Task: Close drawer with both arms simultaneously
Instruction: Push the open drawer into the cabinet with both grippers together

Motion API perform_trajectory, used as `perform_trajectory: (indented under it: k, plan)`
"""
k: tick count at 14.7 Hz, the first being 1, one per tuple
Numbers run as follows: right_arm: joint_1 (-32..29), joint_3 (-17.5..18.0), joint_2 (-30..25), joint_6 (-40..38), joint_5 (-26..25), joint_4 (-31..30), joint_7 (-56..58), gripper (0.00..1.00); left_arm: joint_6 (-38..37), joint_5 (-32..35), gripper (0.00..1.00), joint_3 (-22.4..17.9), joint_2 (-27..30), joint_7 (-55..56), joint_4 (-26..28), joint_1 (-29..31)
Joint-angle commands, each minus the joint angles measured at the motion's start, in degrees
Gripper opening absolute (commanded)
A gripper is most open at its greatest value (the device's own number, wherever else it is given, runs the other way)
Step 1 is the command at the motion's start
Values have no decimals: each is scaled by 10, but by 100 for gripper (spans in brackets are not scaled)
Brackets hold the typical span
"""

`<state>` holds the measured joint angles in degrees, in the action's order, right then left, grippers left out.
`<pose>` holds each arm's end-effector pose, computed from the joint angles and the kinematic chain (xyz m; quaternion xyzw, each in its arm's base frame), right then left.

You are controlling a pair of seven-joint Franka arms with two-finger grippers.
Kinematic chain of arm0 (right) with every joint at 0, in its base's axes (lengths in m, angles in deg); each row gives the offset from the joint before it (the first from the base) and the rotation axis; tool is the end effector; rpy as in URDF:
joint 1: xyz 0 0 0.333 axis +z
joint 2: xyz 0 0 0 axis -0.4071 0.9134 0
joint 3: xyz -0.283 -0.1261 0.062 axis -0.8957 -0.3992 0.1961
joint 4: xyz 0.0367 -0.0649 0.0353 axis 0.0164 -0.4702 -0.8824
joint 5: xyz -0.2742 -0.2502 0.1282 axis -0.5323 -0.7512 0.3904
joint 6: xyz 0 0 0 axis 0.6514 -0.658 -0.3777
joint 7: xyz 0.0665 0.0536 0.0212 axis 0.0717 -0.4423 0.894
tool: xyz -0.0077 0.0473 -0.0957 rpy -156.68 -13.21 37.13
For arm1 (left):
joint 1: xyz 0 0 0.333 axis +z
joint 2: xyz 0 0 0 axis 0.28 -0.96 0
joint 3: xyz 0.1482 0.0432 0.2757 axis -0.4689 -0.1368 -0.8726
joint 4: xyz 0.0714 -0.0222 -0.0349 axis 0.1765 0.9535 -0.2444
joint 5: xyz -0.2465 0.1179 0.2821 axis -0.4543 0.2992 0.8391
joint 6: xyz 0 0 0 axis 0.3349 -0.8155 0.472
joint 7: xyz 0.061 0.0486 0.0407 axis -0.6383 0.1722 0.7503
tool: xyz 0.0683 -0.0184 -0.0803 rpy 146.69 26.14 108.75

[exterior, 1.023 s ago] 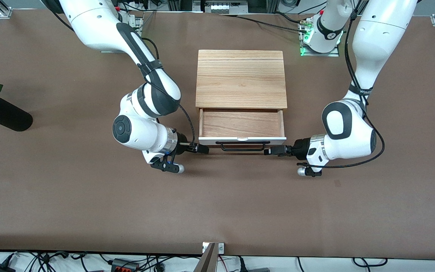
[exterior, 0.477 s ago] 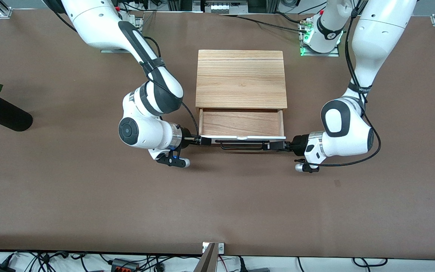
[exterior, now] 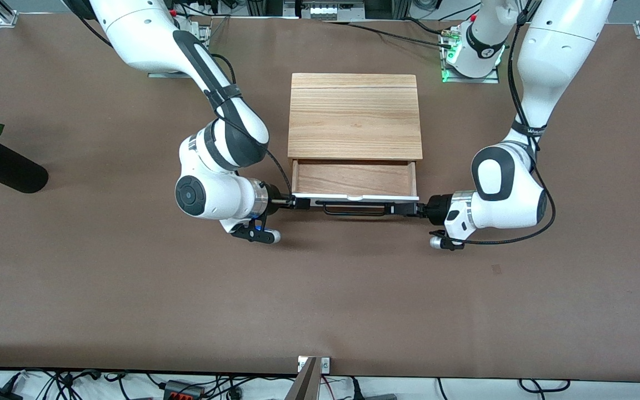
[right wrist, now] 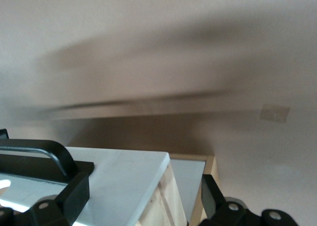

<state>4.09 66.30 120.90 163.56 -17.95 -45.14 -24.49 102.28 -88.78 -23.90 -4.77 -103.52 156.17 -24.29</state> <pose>0.6190 0.3920 0.2935 -0.9620 0.0901 0.1591 0.2029 0.6167 -0.1983 0.2333 0.9019 0.0270 -0.1315 0.4106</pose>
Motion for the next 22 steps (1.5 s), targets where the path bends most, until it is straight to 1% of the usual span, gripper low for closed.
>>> perform_trajectory:
  k: [1,4,9,11,18,22]
  plan:
    - [9,1,0,-17,8,3,-13,100,-32,-14,100,7,12,-16,22,14]
    - [9,1,0,-55,14,3,-12,100,-32,-14,100,7,12,-13,27,12]
    - [7,0,0,-144,12,11,-6,100,-32,-15,100,7,13,-11,39,9]
    - [9,1,0,-152,9,11,-7,100,-32,-15,100,7,16,-8,44,9]
    - [18,1,0,-185,12,11,-11,100,-33,-14,100,8,39,-8,97,8]
    - [19,1,0,-201,12,11,-6,100,-33,-15,100,8,46,-8,111,7]
